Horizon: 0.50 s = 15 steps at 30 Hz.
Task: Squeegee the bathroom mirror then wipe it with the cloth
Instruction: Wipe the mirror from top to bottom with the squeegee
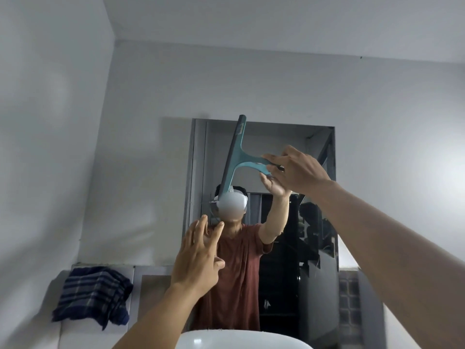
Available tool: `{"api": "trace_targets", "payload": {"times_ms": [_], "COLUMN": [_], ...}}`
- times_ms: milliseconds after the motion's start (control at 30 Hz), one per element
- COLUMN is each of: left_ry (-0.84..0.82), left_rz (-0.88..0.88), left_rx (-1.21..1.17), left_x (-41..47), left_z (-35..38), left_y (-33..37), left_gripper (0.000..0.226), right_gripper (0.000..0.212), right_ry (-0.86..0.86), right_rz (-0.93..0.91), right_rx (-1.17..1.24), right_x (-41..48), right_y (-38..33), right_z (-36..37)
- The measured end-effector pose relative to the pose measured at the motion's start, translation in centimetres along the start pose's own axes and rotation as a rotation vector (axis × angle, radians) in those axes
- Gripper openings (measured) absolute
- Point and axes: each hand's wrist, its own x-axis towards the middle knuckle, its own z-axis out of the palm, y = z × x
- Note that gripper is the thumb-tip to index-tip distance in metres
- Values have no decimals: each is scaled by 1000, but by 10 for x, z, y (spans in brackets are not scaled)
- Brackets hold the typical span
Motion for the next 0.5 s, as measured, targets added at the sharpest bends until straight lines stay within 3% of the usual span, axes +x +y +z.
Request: {"api": "trace_targets", "payload": {"times_ms": [200, 500], "left_ry": [0, 11], "left_rz": [2, 30], "left_rx": [55, 27], "left_x": [2, 6], "left_z": [-4, -2], "left_y": [4, 1], "left_gripper": [103, 107], "right_gripper": [41, 38], "right_ry": [24, 31], "right_rz": [-4, 156], "right_rx": [-12, 112], "right_x": [-3, -30], "right_y": [7, 37], "right_z": [-2, -5]}}
